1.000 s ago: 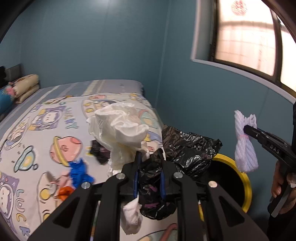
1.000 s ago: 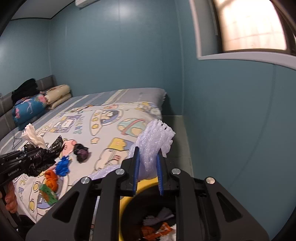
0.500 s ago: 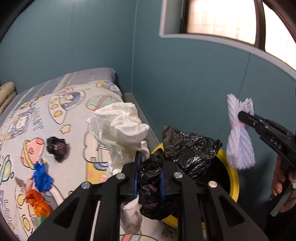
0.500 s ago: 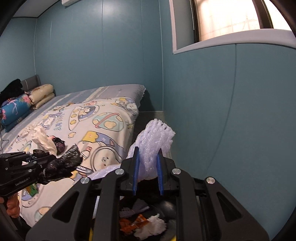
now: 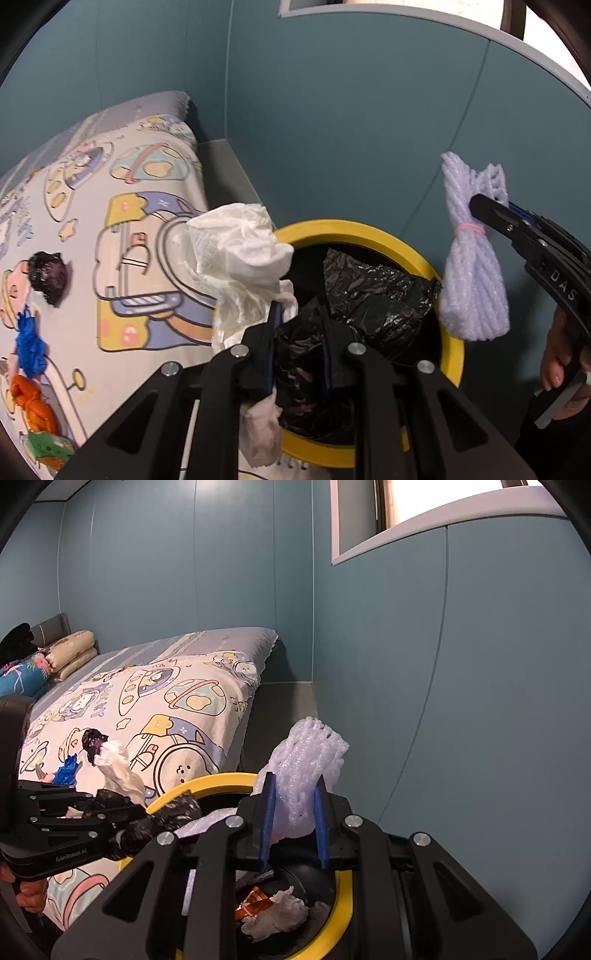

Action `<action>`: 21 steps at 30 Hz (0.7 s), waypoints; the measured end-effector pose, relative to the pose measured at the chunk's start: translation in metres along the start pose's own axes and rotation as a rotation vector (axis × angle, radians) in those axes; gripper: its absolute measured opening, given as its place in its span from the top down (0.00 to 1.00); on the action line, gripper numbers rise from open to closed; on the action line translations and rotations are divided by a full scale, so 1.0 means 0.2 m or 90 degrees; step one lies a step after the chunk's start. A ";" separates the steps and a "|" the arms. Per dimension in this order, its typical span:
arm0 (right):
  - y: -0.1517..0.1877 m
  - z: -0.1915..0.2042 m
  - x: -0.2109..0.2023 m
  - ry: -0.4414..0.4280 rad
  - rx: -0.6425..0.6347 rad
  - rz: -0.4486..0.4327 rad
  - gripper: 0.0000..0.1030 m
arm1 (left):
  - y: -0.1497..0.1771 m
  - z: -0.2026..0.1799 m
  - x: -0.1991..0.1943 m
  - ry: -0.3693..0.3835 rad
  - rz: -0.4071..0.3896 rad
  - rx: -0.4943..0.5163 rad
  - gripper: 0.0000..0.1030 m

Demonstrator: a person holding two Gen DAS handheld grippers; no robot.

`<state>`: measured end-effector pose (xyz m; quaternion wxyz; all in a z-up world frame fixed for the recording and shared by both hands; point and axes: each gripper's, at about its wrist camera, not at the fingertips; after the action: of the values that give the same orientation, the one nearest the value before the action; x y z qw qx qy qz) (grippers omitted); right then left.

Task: Collect trash
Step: 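Open both tools to drop the bag and foam net into the bin, then move both tools back over the remaining trash on the bed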

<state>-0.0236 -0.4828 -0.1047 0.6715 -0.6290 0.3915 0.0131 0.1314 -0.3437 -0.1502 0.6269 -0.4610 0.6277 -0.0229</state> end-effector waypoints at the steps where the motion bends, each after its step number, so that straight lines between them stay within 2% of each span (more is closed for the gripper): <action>1: 0.01 0.00 -0.01 0.002 0.001 -0.001 0.74 | 0.00 0.00 0.00 0.009 0.003 -0.002 0.78; 2: 0.01 -0.01 -0.01 0.005 0.000 -0.002 0.66 | 0.00 0.00 0.00 0.019 0.005 -0.005 0.74; 4: 0.01 -0.02 -0.02 0.012 0.001 -0.006 0.61 | 0.00 0.00 -0.01 0.021 0.005 -0.013 0.49; 9: 0.00 -0.04 -0.05 0.018 0.016 -0.017 0.53 | -0.01 0.02 -0.07 0.029 -0.007 -0.036 0.31; 12: -0.01 -0.06 -0.05 0.019 0.026 -0.020 0.53 | -0.02 0.03 -0.09 0.029 -0.017 -0.041 0.30; 16: -0.02 -0.07 -0.07 0.018 0.031 -0.025 0.53 | -0.02 0.04 -0.11 0.041 -0.020 -0.050 0.24; 21: -0.03 -0.07 -0.10 0.017 0.030 -0.029 0.53 | -0.03 0.05 -0.12 0.051 -0.020 -0.052 0.23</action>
<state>-0.0411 -0.4874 -0.0872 0.6809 -0.6222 0.3860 -0.0198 0.1385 -0.3273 -0.1302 0.5814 -0.4945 0.6456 -0.0257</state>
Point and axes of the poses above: each gripper's, at about its wrist camera, not at the fingertips, and x roughly the way its jaws point, z to its left, y to its underside, and after that the axes turned 7 degrees about -x, right-handed
